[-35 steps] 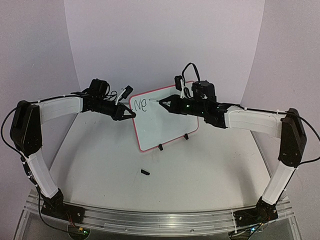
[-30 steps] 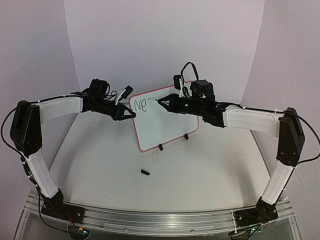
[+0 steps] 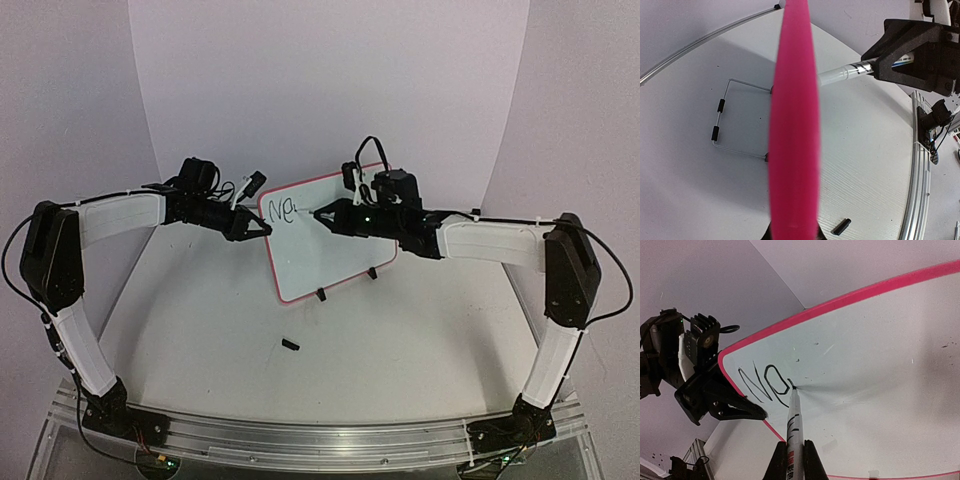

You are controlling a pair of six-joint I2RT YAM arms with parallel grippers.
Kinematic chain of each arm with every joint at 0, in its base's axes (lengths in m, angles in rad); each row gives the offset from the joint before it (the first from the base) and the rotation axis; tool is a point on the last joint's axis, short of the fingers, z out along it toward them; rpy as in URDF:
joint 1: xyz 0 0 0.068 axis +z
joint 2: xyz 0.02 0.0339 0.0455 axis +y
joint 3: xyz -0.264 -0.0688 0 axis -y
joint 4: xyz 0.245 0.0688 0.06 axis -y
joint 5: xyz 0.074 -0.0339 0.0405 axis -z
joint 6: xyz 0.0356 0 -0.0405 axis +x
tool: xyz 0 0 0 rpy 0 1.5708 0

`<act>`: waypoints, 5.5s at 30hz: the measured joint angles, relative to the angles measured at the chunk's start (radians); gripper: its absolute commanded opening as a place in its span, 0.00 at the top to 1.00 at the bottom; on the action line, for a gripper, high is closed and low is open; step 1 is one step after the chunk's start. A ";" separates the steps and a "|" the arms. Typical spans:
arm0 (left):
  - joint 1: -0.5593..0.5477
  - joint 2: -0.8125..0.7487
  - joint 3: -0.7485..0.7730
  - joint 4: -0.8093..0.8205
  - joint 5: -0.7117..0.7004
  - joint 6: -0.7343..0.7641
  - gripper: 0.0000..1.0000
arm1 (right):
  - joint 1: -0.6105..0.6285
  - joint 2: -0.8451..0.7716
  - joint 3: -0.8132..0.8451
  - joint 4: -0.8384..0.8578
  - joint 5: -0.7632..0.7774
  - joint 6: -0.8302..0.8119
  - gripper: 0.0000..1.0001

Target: Write a sentence on the whiteboard

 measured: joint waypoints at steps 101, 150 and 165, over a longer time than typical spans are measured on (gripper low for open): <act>-0.009 -0.010 0.000 -0.016 -0.010 0.009 1.00 | -0.022 -0.255 -0.087 -0.026 -0.008 -0.034 1.00; -0.019 -0.011 0.003 -0.024 -0.024 0.020 1.00 | -0.111 -0.056 0.002 -0.043 -0.051 -0.060 1.00; -0.021 -0.011 0.004 -0.025 -0.025 0.024 1.00 | -0.113 -0.103 -0.074 -0.014 -0.053 -0.045 1.00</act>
